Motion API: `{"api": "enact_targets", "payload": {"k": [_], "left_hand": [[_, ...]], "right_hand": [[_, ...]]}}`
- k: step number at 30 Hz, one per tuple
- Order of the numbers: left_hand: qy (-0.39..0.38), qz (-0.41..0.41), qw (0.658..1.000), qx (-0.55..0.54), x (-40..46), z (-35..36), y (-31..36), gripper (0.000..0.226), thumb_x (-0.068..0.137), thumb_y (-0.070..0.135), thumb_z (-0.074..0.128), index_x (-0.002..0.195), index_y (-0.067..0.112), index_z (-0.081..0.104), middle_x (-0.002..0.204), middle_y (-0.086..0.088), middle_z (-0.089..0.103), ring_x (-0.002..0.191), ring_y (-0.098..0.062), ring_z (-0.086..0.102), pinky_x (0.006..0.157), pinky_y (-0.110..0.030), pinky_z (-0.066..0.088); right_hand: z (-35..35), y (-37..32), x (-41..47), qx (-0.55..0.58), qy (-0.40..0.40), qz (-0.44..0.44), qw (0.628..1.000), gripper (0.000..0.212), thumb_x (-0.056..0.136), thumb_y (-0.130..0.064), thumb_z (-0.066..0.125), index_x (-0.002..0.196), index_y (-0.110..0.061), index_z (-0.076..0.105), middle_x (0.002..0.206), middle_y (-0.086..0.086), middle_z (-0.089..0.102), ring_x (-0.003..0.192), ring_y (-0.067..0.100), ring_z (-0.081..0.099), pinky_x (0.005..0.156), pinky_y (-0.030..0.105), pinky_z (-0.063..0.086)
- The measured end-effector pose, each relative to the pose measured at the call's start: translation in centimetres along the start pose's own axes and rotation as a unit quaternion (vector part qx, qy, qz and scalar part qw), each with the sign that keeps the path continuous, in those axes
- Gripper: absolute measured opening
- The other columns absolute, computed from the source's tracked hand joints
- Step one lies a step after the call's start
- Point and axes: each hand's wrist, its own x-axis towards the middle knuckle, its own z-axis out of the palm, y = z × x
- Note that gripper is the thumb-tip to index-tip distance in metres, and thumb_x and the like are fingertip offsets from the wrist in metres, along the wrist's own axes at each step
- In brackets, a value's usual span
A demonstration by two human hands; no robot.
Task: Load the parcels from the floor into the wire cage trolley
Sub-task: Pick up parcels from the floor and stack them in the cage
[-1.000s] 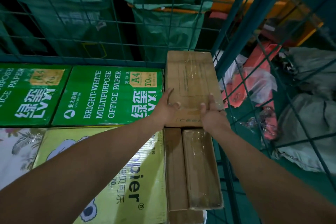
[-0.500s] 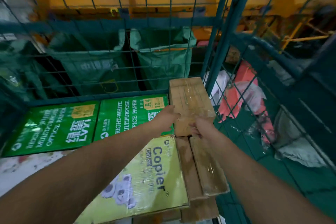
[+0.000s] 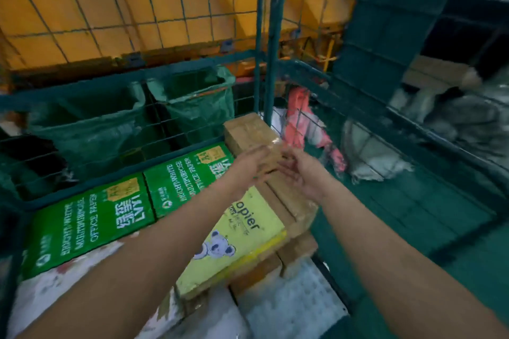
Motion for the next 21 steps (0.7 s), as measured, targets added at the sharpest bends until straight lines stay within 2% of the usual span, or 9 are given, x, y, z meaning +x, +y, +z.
{"api": "enact_targets", "payload": {"k": [2,5,7,9,12,14,17,21], "left_hand": [[-0.04,0.011,0.999,0.02,-2.8,1.5,-1.0,0.003,0.101,0.037,0.062,0.102,0.035,0.063,0.103,0.015,0.068,0.103,-0.011,0.065,0.09,-0.032,0.05],[-0.114,0.019,0.993,0.035,-5.6,4.3,-2.6,0.009,0.1,0.04,0.061,0.108,0.036,0.063,0.112,0.012,0.069,0.12,-0.016,0.063,0.096,-0.036,0.048],[-0.165,0.018,0.985,0.041,-7.4,7.5,-4.0,0.011,0.101,0.039,0.061,0.11,0.034,0.063,0.117,0.01,0.07,0.124,-0.018,0.062,0.106,-0.041,0.046],[-0.207,0.022,0.977,0.044,-9.1,10.7,-5.2,0.014,0.1,0.038,0.062,0.113,0.032,0.064,0.122,0.008,0.069,0.125,-0.019,0.061,0.102,-0.04,0.048],[-0.275,0.02,0.96,0.054,-11.9,16.1,-6.9,0.018,0.099,0.039,0.064,0.116,0.031,0.066,0.124,0.008,0.069,0.122,-0.02,0.063,0.094,-0.037,0.051],[-0.316,0.012,0.946,0.075,-13.8,19.4,-7.9,0.024,0.099,0.042,0.065,0.119,0.03,0.067,0.128,0.007,0.068,0.122,-0.019,0.063,0.097,-0.038,0.052],[-0.377,0.006,0.921,0.095,-16.7,23.8,-9.4,0.016,0.098,0.044,0.064,0.11,0.033,0.066,0.126,0.008,0.068,0.12,-0.018,0.063,0.094,-0.036,0.05],[-0.456,-0.019,0.881,0.124,-23.0,31.7,-13.5,0.015,0.099,0.043,0.063,0.11,0.032,0.064,0.12,0.008,0.068,0.117,-0.018,0.064,0.097,-0.038,0.049]], "right_hand": [[-1.0,0.8,-3.9,0.005,0.018,-0.013,1.0,0.022,0.102,-0.035,0.054,0.112,-0.019,0.067,0.094,0.003,0.065,0.076,0.014,0.06,0.065,0.026,0.055],[-3.2,1.6,-9.3,0.018,0.057,-0.05,0.997,0.023,0.103,-0.039,0.054,0.104,-0.021,0.068,0.093,0.0,0.07,0.083,0.017,0.062,0.09,0.035,0.052],[-5.8,2.4,-13.7,0.017,0.098,-0.086,0.991,0.024,0.103,-0.038,0.055,0.111,-0.02,0.069,0.089,-0.004,0.072,0.083,0.017,0.062,0.09,0.035,0.051],[-8.6,3.3,-17.1,0.006,0.136,-0.116,0.984,0.027,0.102,-0.039,0.057,0.115,-0.019,0.07,0.088,-0.006,0.073,0.085,0.015,0.065,0.088,0.035,0.052],[-13.2,4.8,-22.7,-0.006,0.21,-0.144,0.967,0.02,0.102,-0.037,0.057,0.105,-0.023,0.07,0.094,-0.007,0.075,0.09,0.015,0.067,0.096,0.038,0.052],[-16.1,6.0,-26.2,-0.015,0.258,-0.152,0.954,0.021,0.104,-0.037,0.055,0.108,-0.023,0.069,0.103,-0.004,0.074,0.093,0.014,0.067,0.096,0.036,0.051],[-19.5,8.2,-31.1,-0.036,0.314,-0.142,0.938,0.029,0.104,-0.041,0.055,0.12,-0.02,0.066,0.114,0.0,0.07,0.107,0.016,0.065,0.102,0.038,0.051],[-25.0,13.5,-39.7,-0.011,0.407,-0.128,0.904,0.024,0.103,-0.041,0.055,0.114,-0.023,0.067,0.119,0.005,0.07,0.118,0.026,0.063,0.106,0.045,0.049]]}}
